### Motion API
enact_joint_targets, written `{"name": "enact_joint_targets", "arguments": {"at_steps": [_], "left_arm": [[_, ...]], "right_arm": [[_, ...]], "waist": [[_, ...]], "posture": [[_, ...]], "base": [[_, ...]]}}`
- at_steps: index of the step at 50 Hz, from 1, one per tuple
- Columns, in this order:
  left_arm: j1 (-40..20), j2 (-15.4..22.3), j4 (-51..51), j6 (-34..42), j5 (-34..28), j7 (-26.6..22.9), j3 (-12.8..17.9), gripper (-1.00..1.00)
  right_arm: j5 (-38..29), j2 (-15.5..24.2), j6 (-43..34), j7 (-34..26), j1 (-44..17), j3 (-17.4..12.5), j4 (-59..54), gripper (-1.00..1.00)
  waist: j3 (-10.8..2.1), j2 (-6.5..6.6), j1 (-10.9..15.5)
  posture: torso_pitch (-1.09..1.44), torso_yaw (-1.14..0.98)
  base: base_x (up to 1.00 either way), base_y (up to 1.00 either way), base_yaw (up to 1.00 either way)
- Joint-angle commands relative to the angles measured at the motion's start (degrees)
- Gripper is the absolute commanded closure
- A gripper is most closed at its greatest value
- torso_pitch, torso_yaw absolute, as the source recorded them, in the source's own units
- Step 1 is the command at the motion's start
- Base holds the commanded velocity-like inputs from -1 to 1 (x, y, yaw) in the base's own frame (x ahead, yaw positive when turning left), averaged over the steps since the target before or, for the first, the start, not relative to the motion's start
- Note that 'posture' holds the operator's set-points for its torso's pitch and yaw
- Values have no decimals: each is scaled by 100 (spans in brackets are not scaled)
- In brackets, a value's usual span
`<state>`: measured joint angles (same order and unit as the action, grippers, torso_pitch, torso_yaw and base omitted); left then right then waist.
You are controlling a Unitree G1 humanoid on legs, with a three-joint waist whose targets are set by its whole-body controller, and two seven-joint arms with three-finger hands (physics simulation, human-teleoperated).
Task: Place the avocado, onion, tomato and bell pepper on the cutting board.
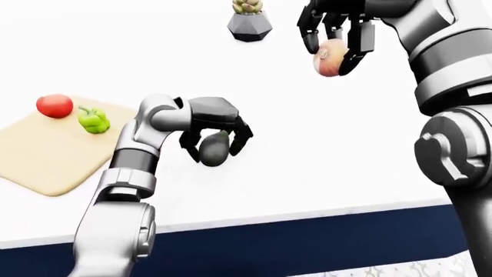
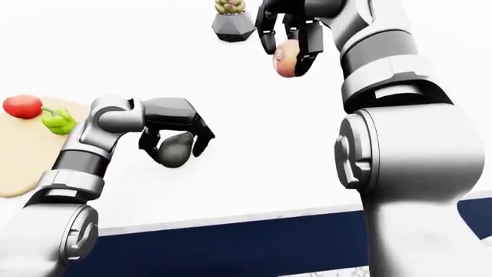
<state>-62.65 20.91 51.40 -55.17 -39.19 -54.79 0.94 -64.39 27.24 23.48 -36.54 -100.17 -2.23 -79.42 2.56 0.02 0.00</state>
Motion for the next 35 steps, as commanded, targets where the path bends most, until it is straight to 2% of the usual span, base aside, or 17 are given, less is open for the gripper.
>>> {"name": "enact_joint_targets", "arguments": {"at_steps": [1,14,25,31,32,35], "left_arm": [[-76,76,-18,-48,-32,-113,3,100],[-264,218,-119,135,323,-424,142,100],[-366,428,56,104,377,-387,174,100],[-508,556,181,116,473,-408,237,100],[-845,728,260,296,742,-576,415,100],[-914,792,276,329,806,-581,389,100]], "right_arm": [[83,75,-12,116,-251,-58,248,100],[70,132,-18,91,-293,-44,255,100],[81,123,18,81,-278,-63,250,100],[456,144,227,-28,-203,-250,287,100],[727,322,575,-89,218,-430,334,100],[979,325,504,-229,314,-437,379,100]], "waist": [[-156,-14,19],[-151,-5,13],[-137,-13,12],[-139,-12,15],[-138,-14,13],[-137,-48,21]], "posture": [[0,0],[0,0],[0,0],[0,0],[0,0],[0,0]], "base": [[0,0,0],[0,0,0],[0,0,0],[0,0,0],[0,0,0],[0,0,0]]}}
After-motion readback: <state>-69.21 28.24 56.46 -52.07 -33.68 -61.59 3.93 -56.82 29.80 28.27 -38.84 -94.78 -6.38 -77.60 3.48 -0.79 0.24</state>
